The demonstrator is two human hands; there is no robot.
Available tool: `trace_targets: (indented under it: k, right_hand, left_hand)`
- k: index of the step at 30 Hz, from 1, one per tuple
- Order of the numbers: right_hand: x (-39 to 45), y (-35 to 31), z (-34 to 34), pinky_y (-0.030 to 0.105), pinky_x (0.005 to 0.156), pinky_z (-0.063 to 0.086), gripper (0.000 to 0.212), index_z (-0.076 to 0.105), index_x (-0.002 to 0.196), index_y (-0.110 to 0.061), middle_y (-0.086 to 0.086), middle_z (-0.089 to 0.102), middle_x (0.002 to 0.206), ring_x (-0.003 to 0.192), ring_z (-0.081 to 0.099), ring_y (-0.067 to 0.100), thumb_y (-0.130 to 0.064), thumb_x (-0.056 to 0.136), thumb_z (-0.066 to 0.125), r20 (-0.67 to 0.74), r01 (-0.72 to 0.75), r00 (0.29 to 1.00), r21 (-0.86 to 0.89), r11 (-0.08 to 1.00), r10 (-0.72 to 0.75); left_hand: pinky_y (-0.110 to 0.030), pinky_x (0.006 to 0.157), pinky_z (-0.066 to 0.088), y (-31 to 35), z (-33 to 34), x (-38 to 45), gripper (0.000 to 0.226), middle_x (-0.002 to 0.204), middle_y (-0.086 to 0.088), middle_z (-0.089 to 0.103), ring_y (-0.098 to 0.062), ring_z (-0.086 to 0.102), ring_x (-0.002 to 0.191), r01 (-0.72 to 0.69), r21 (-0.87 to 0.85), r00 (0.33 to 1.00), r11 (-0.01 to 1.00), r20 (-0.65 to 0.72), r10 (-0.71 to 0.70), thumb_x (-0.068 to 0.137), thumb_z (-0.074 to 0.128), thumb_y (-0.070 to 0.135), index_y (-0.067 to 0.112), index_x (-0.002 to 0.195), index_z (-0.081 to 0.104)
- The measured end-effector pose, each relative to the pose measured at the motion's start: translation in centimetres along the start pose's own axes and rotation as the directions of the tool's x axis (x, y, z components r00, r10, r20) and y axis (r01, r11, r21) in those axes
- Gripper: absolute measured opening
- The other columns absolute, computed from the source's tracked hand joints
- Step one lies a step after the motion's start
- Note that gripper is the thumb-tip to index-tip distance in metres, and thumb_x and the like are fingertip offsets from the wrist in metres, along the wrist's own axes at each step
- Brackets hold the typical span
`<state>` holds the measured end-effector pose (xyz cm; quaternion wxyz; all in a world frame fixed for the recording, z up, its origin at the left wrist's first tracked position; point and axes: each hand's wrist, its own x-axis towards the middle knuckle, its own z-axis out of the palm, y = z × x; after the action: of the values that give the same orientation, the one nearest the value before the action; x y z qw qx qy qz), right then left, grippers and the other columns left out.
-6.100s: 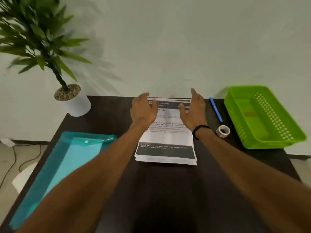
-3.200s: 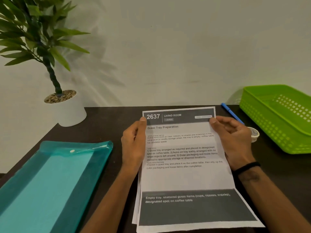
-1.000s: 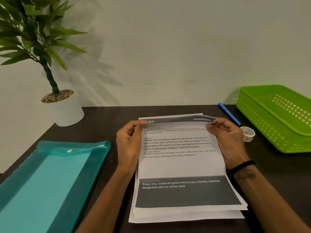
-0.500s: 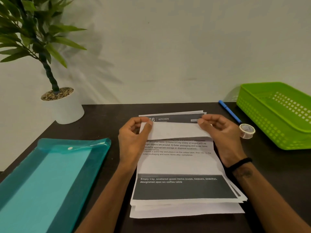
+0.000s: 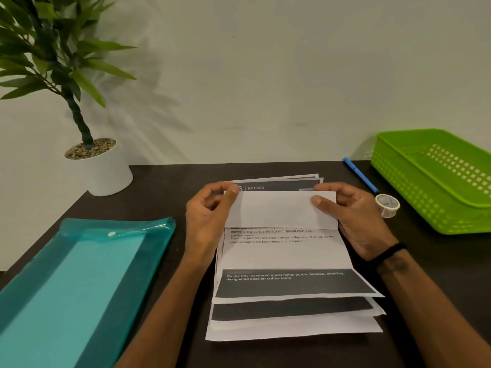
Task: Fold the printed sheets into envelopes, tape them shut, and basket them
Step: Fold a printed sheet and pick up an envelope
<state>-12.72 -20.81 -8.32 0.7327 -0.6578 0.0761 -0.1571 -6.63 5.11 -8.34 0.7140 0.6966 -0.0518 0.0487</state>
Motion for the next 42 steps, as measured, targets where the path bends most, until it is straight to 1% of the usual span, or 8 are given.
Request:
trace_targets:
  k: [4, 7, 10, 13, 22, 28, 33, 42]
  right_hand:
    - [0.2, 0.2, 0.0, 0.021, 0.076, 0.057, 0.020, 0.074, 0.103, -0.015, 0.000, 0.079, 0.105, 0.096, 0.075, 0.015, -0.011, 0.085, 0.080, -0.069, 0.082, 0.994, -0.052, 0.995, -0.085]
    - [0.2, 0.2, 0.1, 0.021, 0.072, 0.057, 0.015, 0.073, 0.099, -0.014, -0.002, 0.079, 0.101, 0.090, 0.074, 0.013, -0.008, 0.087, 0.078, -0.066, 0.110, 0.991, -0.058, 0.992, -0.113]
    - [0.1, 0.3, 0.2, 0.020, 0.070, 0.056, 0.013, 0.073, 0.097, -0.011, -0.002, 0.078, 0.097, 0.084, 0.072, 0.010, -0.005, 0.087, 0.078, -0.019, 0.110, 0.994, -0.051, 0.993, -0.112]
    - [0.2, 0.3, 0.1, 0.019, 0.068, 0.056, 0.013, 0.072, 0.098, -0.006, -0.002, 0.078, 0.092, 0.080, 0.072, 0.008, 0.000, 0.087, 0.077, 0.028, 0.118, 0.993, -0.087, 0.989, -0.116]
    - [-0.1, 0.3, -0.1, 0.029, 0.071, 0.062, 0.015, 0.075, 0.103, -0.009, 0.001, 0.078, 0.099, 0.088, 0.075, 0.021, -0.003, 0.089, 0.077, 0.186, 0.130, 0.979, -0.254, 0.958, -0.083]
    - [-0.3, 0.2, 0.7, 0.009, 0.071, 0.051, 0.022, 0.081, 0.097, -0.019, -0.015, 0.077, 0.096, 0.090, 0.070, 0.001, -0.025, 0.078, 0.089, 0.246, 0.207, 0.964, -0.454, 0.866, -0.102]
    - [-0.2, 0.4, 0.5, 0.010, 0.076, 0.050, 0.017, 0.081, 0.096, -0.019, -0.011, 0.078, 0.095, 0.091, 0.070, 0.005, -0.027, 0.082, 0.085, 0.271, 0.232, 0.956, -0.454, 0.860, -0.115]
    - [0.0, 0.6, 0.8, 0.004, 0.085, 0.043, 0.009, 0.083, 0.092, -0.021, -0.017, 0.078, 0.093, 0.096, 0.069, -0.003, -0.026, 0.085, 0.084, 0.192, 0.199, 0.974, -0.454, 0.868, -0.123]
  left_hand:
    - [-0.030, 0.081, 0.063, -0.4, 0.4, 0.0, 0.030, 0.108, 0.010, 0.076, -0.013, 0.074, 0.099, -0.112, 0.166, 0.993, 0.980, -0.009, 0.115, 0.090, 0.076, 0.037, 0.027, 0.118, 0.070]
    - [-0.021, 0.092, 0.053, -0.4, 0.8, -0.3, 0.038, 0.122, 0.016, 0.065, -0.004, 0.058, 0.114, -0.295, 0.424, 0.936, 0.856, -0.052, 0.348, 0.093, 0.073, 0.040, 0.032, 0.129, 0.064]
    - [-0.044, 0.114, 0.038, -0.6, 1.0, -0.4, 0.034, 0.127, 0.015, 0.063, -0.007, 0.050, 0.123, -0.483, 0.587, 0.828, 0.650, 0.064, 0.558, 0.094, 0.067, 0.039, 0.033, 0.127, 0.067]
    - [-0.066, 0.124, 0.008, -1.0, 0.8, -0.2, 0.021, 0.115, 0.018, 0.067, -0.005, 0.053, 0.119, -0.496, 0.702, 0.802, 0.511, 0.144, 0.580, 0.091, 0.065, 0.041, 0.035, 0.111, 0.072]
    - [-0.046, 0.107, 0.023, -0.7, 1.0, -0.9, 0.020, 0.093, 0.015, 0.069, -0.004, 0.053, 0.098, -0.521, 0.716, 0.820, 0.464, 0.271, 0.503, 0.086, 0.062, 0.045, 0.029, 0.092, 0.072]
    - [-0.055, 0.114, 0.020, -0.3, 2.0, -1.9, 0.025, 0.097, 0.010, 0.073, -0.012, 0.059, 0.104, -0.555, 0.736, 0.811, 0.389, 0.373, 0.451, 0.086, 0.058, 0.046, 0.028, 0.094, 0.073]
    - [-0.041, 0.106, 0.035, -0.8, 2.8, -1.9, 0.027, 0.102, 0.010, 0.073, -0.009, 0.056, 0.099, -0.632, 0.652, 0.770, 0.418, 0.469, 0.433, 0.094, 0.060, 0.050, 0.027, 0.104, 0.071]
    - [-0.029, 0.097, 0.033, -0.8, 2.5, -1.3, 0.018, 0.092, 0.013, 0.072, -0.003, 0.058, 0.086, -0.563, 0.660, 0.815, 0.498, 0.345, 0.465, 0.091, 0.065, 0.042, 0.027, 0.094, 0.073]
